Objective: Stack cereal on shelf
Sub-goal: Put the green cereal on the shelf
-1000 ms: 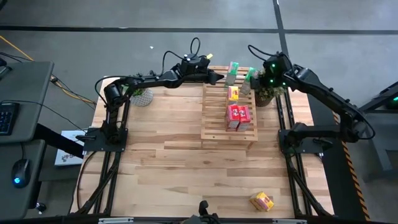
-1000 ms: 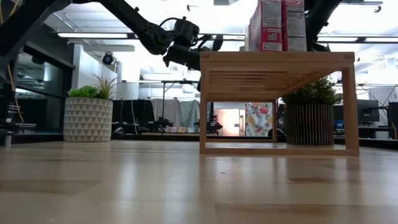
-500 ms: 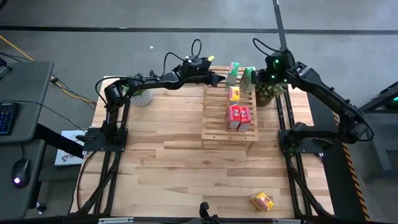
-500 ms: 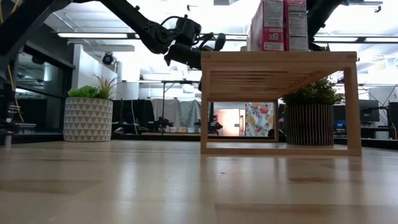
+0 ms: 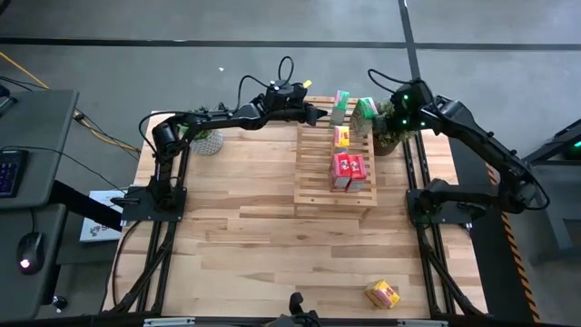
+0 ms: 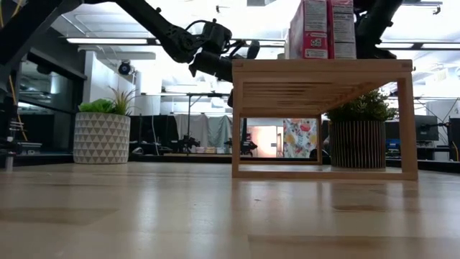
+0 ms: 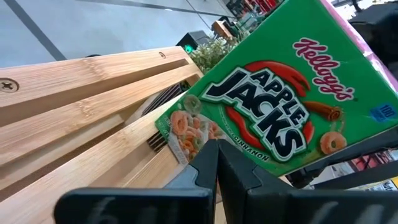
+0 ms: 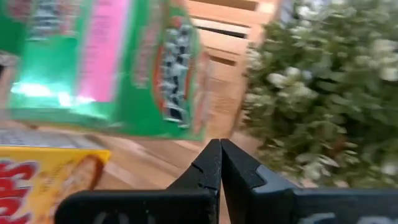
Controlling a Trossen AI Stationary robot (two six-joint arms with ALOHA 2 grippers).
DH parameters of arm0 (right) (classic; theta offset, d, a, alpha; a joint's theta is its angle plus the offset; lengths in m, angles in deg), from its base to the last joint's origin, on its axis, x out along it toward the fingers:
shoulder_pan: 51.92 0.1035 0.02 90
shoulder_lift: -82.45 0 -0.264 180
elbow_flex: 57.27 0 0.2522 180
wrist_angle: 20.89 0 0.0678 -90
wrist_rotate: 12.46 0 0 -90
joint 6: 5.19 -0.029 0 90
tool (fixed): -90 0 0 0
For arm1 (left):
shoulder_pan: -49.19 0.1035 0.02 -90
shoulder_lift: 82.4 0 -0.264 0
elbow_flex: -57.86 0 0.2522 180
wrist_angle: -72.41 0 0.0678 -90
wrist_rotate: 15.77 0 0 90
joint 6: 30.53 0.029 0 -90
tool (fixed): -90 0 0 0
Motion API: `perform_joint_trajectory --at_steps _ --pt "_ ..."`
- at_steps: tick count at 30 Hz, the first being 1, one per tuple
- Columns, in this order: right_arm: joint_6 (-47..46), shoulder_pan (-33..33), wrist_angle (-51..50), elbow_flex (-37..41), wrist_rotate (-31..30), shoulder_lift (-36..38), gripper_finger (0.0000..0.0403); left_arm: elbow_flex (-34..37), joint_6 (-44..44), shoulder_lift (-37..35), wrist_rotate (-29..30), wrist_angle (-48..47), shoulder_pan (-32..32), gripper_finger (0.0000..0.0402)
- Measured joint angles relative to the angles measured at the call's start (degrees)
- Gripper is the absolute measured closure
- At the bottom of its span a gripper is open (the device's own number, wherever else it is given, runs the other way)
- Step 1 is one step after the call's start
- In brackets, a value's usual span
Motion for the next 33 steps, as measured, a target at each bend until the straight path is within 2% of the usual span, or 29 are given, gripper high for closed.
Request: perform_joint_trajectory --at_steps 19,27,33 --pt "-6.3 2.1 9.9 0.0 1.1 -0.3 0.0403 0.0 0.0 0.0 0.4 0.0 -0.8 0.0402" --pt "-5.8 2.0 13.2 0.0 1.1 -3.1 0.0403 0.0 0.2 0.0 0.6 0.0 -1.7 0.0402" --pt "-4.3 1.2 12.2 0.0 0.6 -0.2 0.0403 0.0 0.0 0.0 0.3 0.0 -1.5 0.0402"
